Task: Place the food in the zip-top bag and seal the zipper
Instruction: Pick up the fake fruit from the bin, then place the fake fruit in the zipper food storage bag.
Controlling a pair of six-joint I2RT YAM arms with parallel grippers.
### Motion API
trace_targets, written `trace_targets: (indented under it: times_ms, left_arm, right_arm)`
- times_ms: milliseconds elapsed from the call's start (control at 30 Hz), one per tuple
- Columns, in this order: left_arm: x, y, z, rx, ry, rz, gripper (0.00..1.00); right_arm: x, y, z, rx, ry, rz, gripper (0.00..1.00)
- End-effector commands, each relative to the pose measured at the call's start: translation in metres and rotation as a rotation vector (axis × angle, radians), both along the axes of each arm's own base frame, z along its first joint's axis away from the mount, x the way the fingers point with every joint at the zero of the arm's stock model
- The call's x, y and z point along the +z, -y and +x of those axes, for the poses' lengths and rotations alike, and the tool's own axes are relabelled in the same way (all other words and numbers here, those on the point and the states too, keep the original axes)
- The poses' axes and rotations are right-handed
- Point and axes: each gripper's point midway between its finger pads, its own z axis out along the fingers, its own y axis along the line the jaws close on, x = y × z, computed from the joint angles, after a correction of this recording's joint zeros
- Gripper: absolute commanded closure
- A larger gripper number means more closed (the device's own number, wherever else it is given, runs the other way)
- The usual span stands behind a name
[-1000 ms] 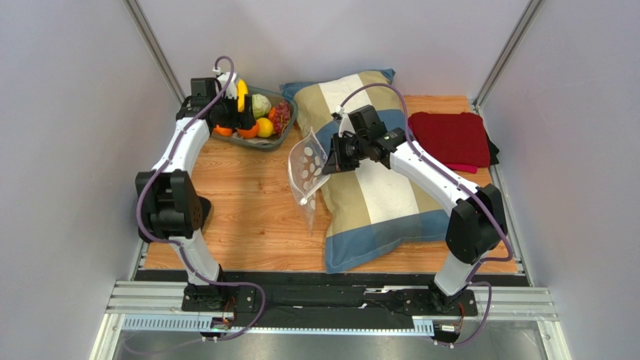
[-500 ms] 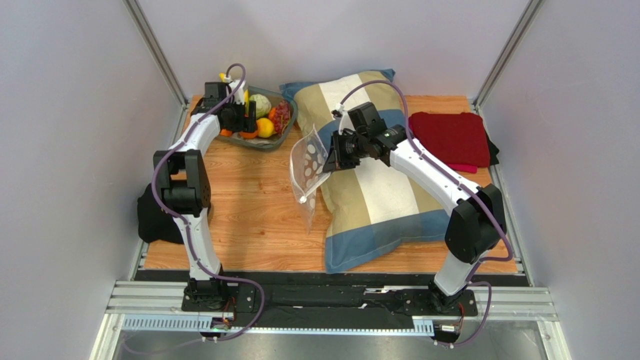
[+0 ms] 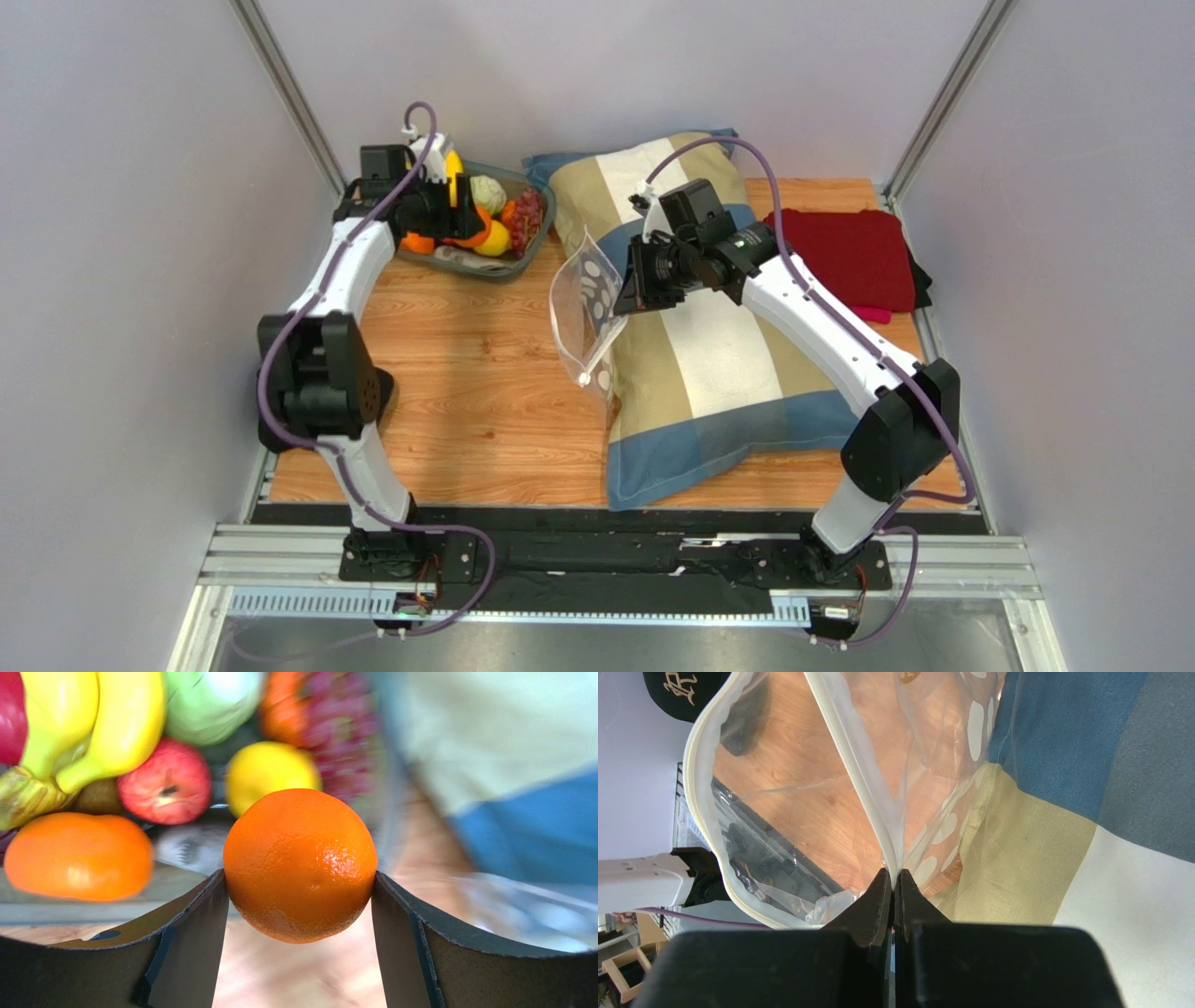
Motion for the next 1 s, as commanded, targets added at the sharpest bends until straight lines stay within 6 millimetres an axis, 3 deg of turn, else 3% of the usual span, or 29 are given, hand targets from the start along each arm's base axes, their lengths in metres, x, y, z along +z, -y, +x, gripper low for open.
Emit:
trace_targets:
  times_ms: [0,33,100,133,200,233,300,400,567,667,700,800,867,900,967]
  left_arm:
    - [0.136,0.054,-0.067,-0.159,0.211,-0.195,0.68]
    - [0.161,0.074,-0.096,-0.233,0.252,-0.225,0.68]
    - [0.156,0.095,-0.130,-0.297,0.218,-0.266,0.68]
    - [0.170,0.116,-0.159,-0.373,0.243,-0.287,0.67]
    - [0.155,0.146,-0.195,-0.462,0.164,-0.321,0.67]
    - [0.156,0.153,-0.208,-0.484,0.155,-0.332,0.67]
    - [0.136,0.175,-0.230,-0.542,0.096,-0.324,0.67]
    - [0.111,0.189,-0.242,-0.568,0.042,-0.286,0.66]
    - [0.067,0.186,-0.219,-0.482,-0.046,-0.172,0.64]
    - [0.057,0.186,-0.210,-0.485,-0.056,-0.128,0.51]
    - [0.058,0.187,-0.209,-0.496,-0.055,-0.129,0.37]
    - [0.081,0.193,-0.216,-0.567,0.002,-0.159,0.16]
    - [0.103,0.198,-0.224,-0.633,0.066,-0.183,0.11]
    - [0.116,0.199,-0.232,-0.671,0.096,-0.203,0.01]
    - [0.131,0.195,-0.234,-0.684,0.124,-0.205,0.01]
  right_arm:
    - [0.021,-0.001,0.001,0.002,0.057,0.018,1.00]
    - [0.014,-0.004,0.002,0.006,0.039,0.018,1.00]
    - [0.007,-0.009,0.003,0.004,0.020,0.029,1.00]
    - [0.001,-0.012,0.004,0.005,0.003,0.025,1.00]
    - [0.000,-0.016,0.006,0.005,0.001,0.035,1.00]
    - [0.000,-0.019,0.005,0.012,-0.003,0.040,1.00]
    - [0.000,-0.023,0.004,0.016,-0.015,0.055,1.00]
    - [0.008,-0.025,0.005,0.023,0.002,0.066,1.00]
    - [0.016,-0.021,-0.002,0.037,0.015,0.078,1.00]
    - [0.014,-0.019,-0.006,0.042,0.010,0.076,1.00]
    - [0.013,-0.019,-0.005,0.041,0.010,0.075,1.00]
    - [0.011,-0.017,-0.004,0.033,-0.004,0.079,1.00]
    - [0.008,-0.016,-0.002,0.026,-0.019,0.081,1.00]
    - [0.006,-0.014,0.001,0.015,-0.029,0.081,1.00]
    - [0.002,-0.014,0.004,0.006,-0.051,0.084,1.00]
